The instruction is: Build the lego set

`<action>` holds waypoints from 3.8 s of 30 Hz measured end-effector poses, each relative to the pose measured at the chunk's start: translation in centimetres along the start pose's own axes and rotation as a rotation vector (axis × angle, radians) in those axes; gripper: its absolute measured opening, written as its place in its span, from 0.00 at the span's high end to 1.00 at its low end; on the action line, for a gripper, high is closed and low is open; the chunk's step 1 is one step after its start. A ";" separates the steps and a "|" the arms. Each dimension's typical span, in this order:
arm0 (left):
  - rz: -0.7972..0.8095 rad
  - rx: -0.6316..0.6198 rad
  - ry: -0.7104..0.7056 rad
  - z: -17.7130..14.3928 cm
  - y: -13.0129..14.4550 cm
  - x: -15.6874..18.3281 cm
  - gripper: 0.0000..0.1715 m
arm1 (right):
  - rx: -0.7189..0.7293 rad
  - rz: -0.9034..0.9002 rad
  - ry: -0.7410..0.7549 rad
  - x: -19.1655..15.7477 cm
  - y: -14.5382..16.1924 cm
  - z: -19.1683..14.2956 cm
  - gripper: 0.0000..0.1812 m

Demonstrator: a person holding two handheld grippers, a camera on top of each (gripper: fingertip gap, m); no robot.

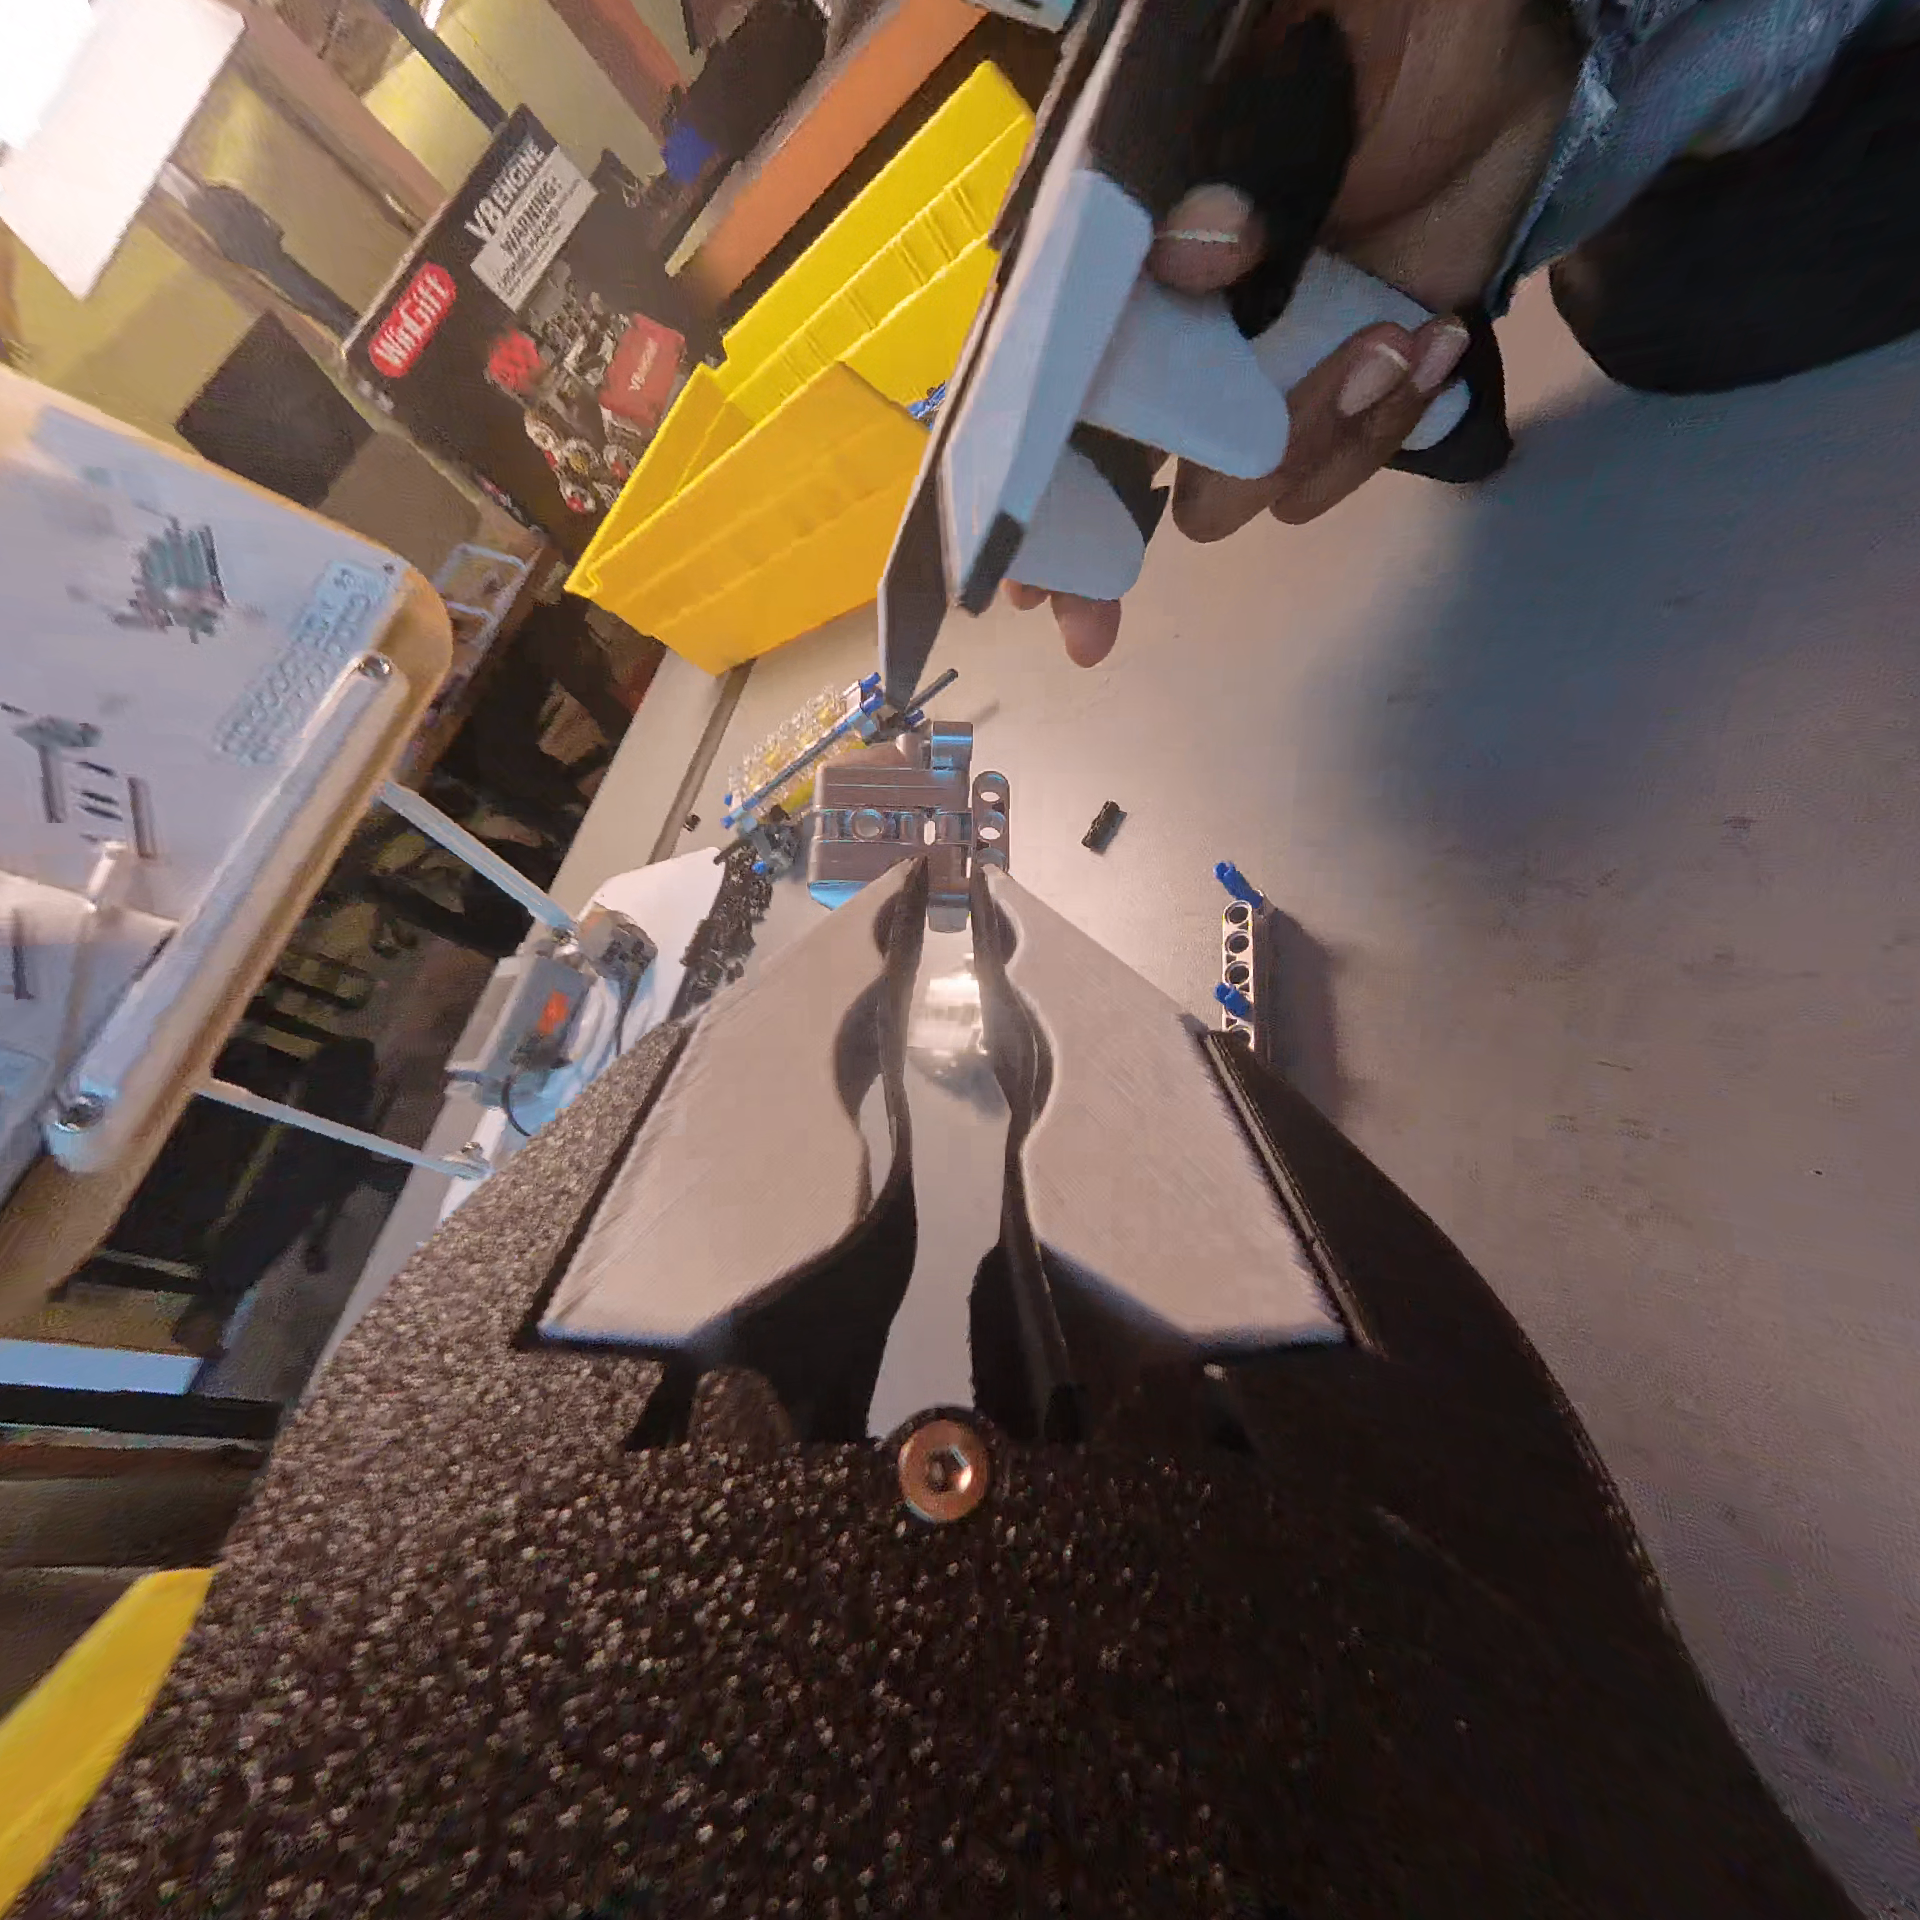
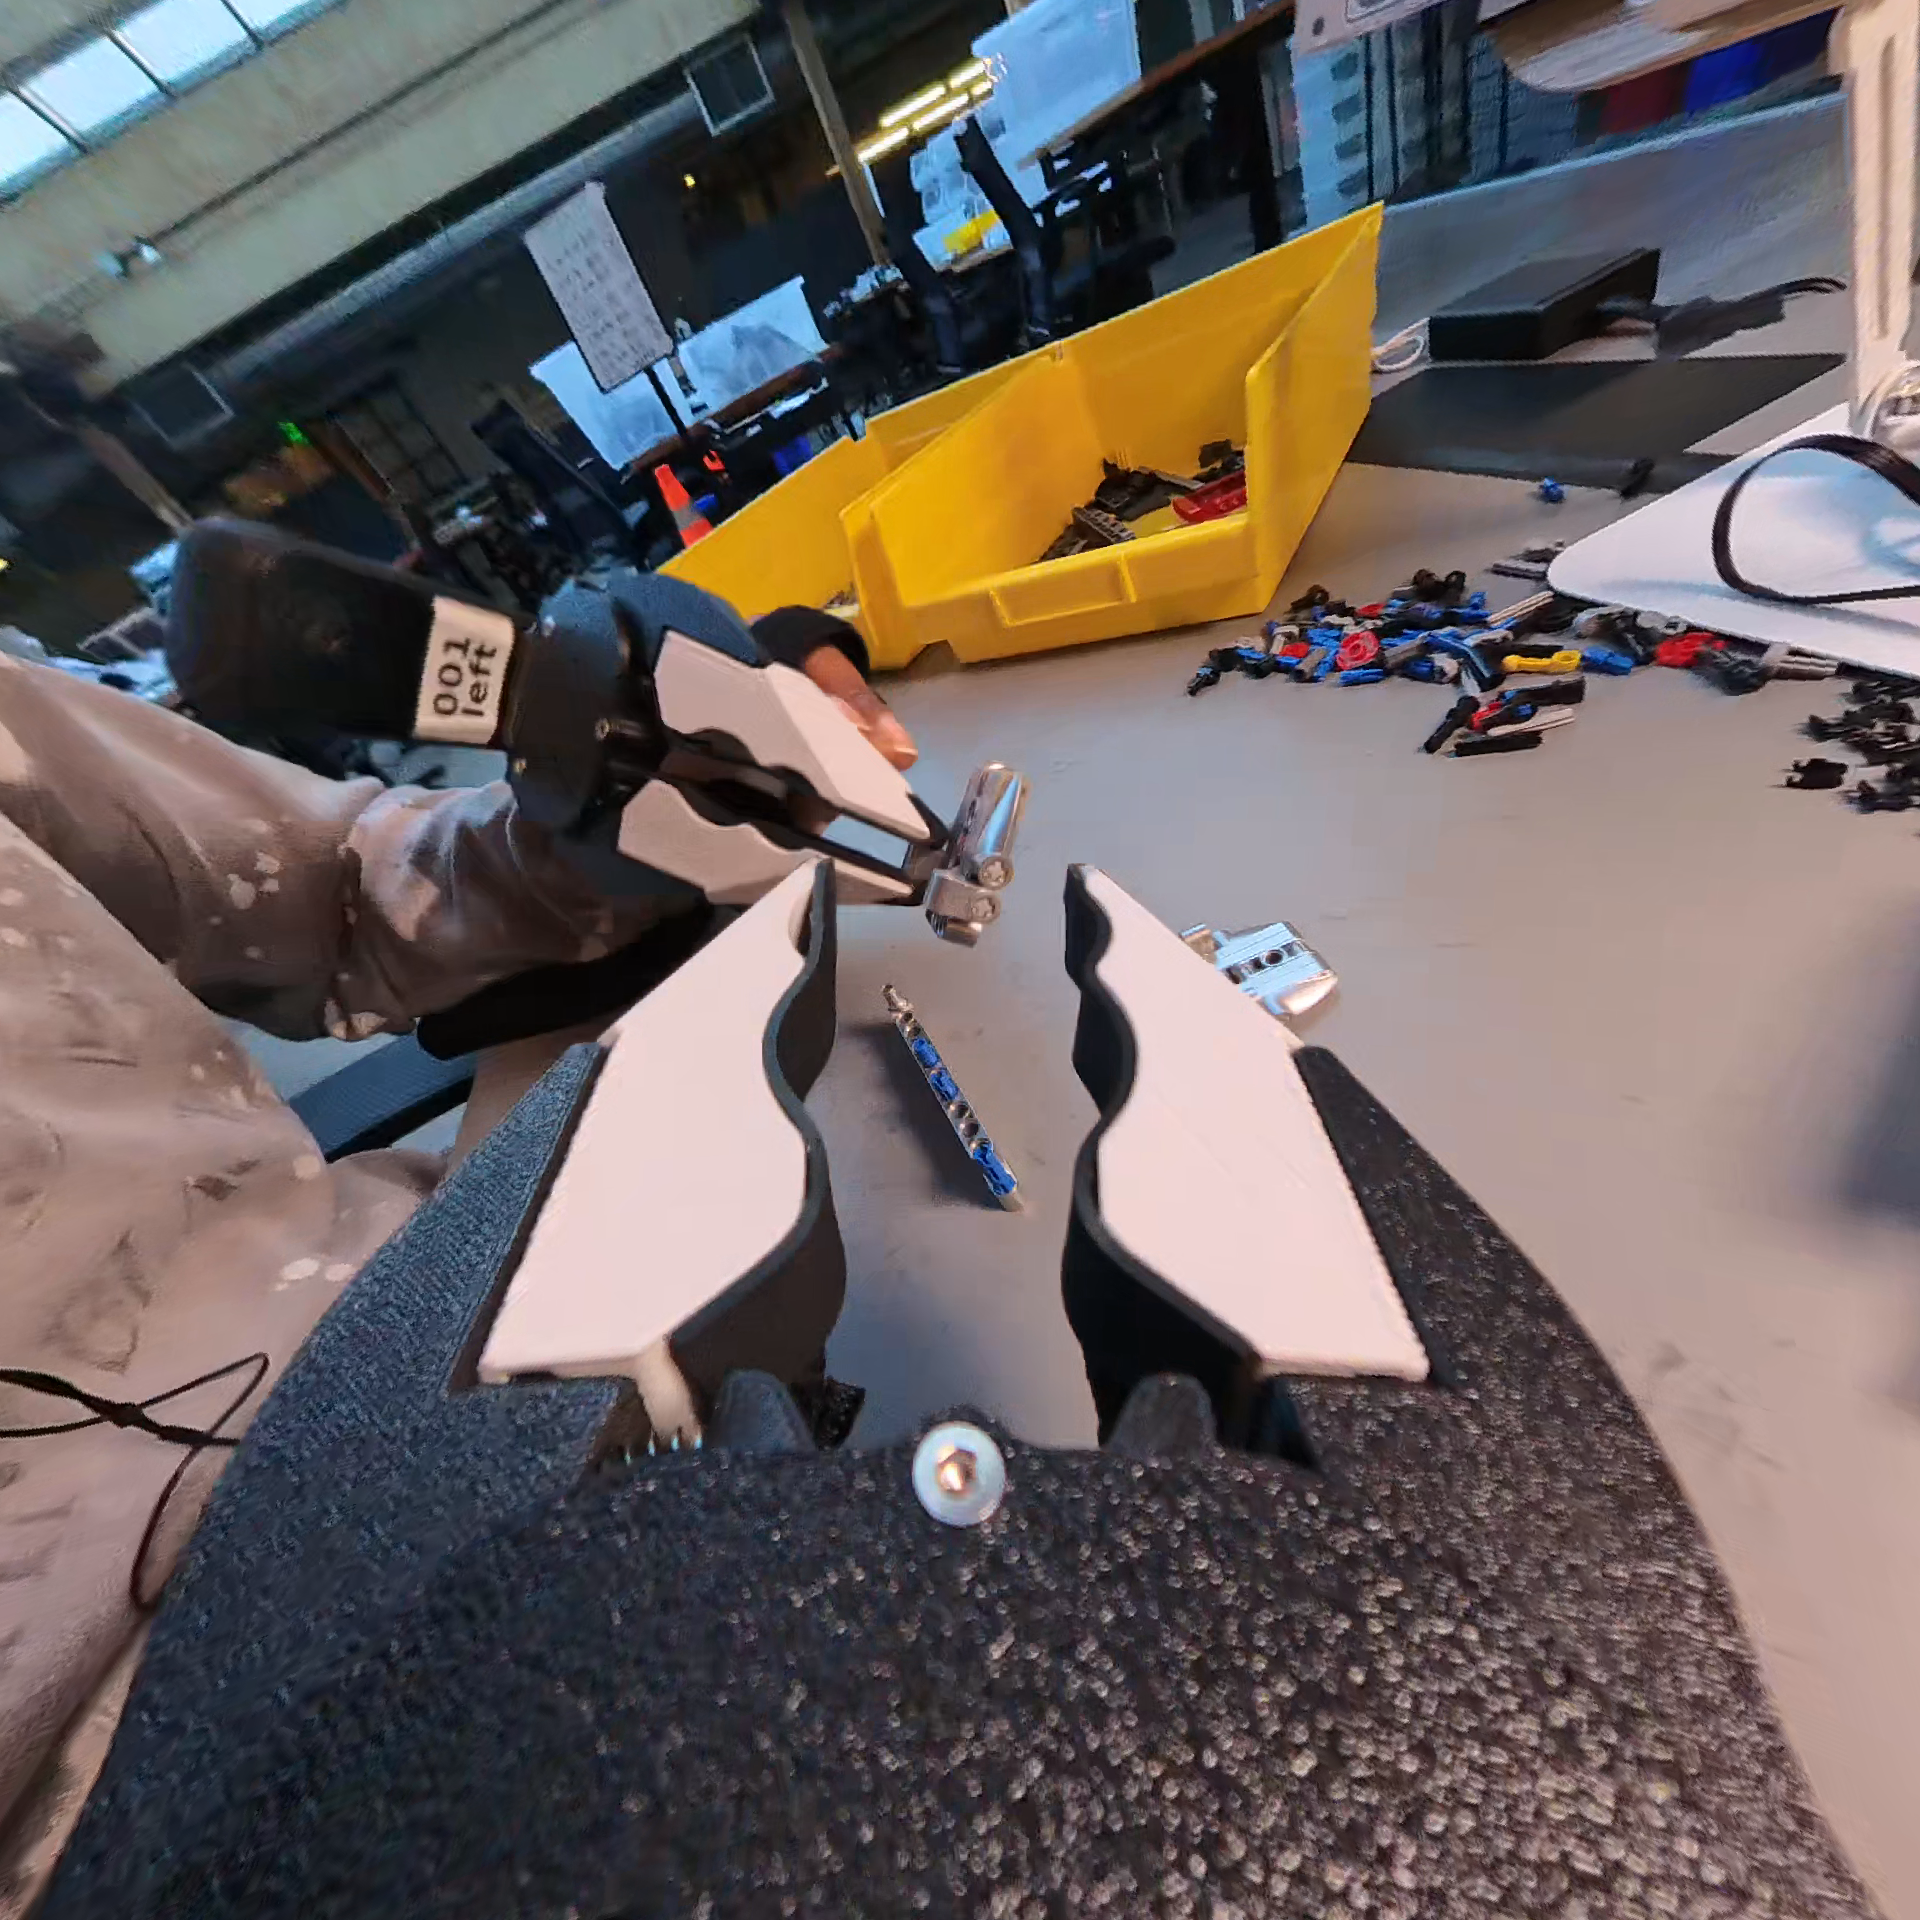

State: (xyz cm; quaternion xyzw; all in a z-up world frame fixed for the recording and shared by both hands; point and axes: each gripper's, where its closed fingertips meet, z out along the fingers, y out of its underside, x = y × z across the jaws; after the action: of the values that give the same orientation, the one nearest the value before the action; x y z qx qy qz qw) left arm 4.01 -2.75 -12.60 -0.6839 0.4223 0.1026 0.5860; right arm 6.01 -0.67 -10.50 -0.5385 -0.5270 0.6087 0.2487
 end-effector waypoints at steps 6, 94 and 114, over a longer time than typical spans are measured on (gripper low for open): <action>0.166 -0.016 -0.025 0.7 -0.5 1.6 0.97 | -0.080 0.006 0.037 0.2 1.7 1.0 0.94; -0.899 -0.368 0.592 -0.6 5.1 4.0 0.87 | -0.083 -0.421 0.327 2.5 0.7 0.0 0.96; -0.174 -0.583 0.097 -2.7 5.5 7.3 0.92 | -0.101 -0.417 0.319 2.3 0.9 0.1 0.96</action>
State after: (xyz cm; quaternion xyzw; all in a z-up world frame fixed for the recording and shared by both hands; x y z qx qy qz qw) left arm 3.74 -8.23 -20.34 -0.8610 0.3423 0.1361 0.3508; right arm 5.48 1.03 -12.23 -0.5191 -0.6104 0.4247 0.4213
